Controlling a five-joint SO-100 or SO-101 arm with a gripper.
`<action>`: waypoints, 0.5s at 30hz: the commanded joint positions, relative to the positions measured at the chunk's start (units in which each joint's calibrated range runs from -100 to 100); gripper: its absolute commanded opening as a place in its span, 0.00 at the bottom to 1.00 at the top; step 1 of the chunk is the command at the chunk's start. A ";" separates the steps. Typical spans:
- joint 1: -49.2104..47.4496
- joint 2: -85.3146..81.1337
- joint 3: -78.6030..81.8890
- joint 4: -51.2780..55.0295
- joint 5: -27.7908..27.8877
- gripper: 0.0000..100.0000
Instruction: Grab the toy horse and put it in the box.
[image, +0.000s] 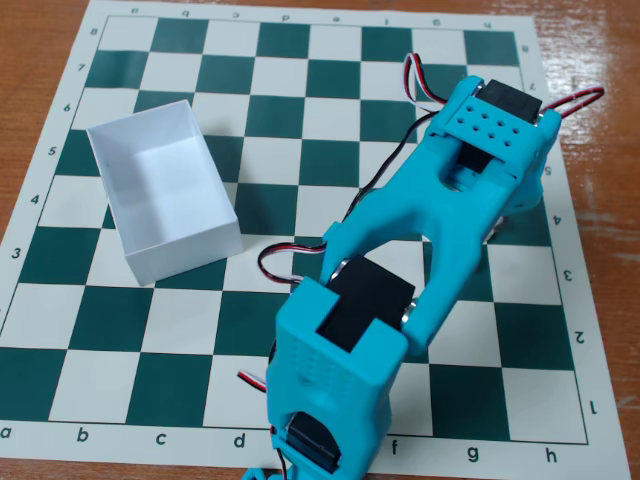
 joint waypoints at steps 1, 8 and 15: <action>0.35 0.50 0.08 -3.66 0.23 0.19; -0.15 3.60 1.17 -5.24 0.18 0.20; -0.15 6.61 2.81 -5.90 -0.16 0.20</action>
